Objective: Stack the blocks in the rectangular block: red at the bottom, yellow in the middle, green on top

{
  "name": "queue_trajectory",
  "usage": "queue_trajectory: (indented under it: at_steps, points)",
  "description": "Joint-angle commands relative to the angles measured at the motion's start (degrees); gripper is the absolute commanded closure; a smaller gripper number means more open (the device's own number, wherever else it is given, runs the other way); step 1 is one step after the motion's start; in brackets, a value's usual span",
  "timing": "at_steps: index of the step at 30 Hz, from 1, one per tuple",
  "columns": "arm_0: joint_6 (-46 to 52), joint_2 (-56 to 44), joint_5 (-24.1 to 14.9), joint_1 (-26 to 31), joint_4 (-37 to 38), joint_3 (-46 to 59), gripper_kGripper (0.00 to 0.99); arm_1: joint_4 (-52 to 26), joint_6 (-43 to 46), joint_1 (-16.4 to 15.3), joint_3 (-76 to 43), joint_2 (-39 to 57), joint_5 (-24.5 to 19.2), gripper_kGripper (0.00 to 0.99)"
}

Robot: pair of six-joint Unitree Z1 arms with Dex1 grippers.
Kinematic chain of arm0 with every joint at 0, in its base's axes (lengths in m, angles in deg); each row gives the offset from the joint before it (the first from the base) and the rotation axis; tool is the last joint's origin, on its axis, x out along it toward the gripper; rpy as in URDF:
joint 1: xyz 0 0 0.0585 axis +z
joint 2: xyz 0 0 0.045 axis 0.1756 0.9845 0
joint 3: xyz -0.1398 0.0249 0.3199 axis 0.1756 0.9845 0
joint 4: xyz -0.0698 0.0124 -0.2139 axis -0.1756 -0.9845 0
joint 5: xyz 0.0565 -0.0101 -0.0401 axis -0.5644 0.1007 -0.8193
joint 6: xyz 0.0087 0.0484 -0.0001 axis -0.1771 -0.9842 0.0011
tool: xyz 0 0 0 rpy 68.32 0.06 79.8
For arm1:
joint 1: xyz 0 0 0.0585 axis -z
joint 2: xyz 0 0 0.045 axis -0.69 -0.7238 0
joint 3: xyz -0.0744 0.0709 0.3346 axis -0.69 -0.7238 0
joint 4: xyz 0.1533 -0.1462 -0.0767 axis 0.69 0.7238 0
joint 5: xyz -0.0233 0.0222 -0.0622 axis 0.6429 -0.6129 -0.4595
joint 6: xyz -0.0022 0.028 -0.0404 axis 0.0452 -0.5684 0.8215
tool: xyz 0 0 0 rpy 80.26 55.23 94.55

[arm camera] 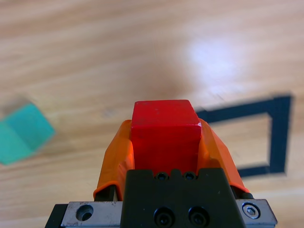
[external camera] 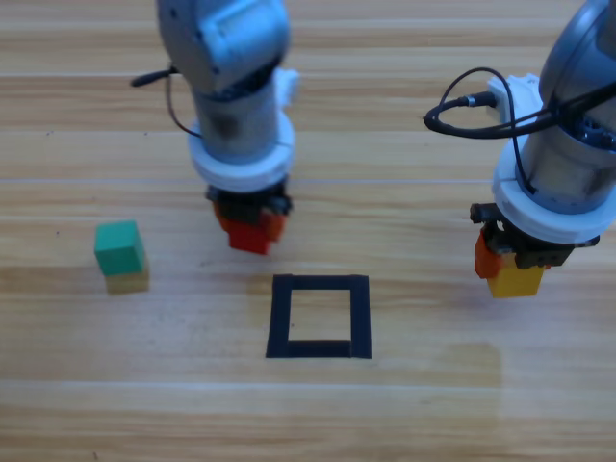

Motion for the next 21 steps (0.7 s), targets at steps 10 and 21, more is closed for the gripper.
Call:
queue_trajectory:
  at_steps: [10, 21]
  points:
    - [17.7, -3.1, 0.1, -13.6, 0.7, 3.3, 0.947, 0.5, 1.8, -1.8, -1.9, 0.4, 2.4, 0.99]
    - [30.6, -2.2, -2.2, -14.6, 0.4, 2.0, 0.933, 0.5, 2.0, -1.8, -1.8, 0.3, 2.2, 0.99]
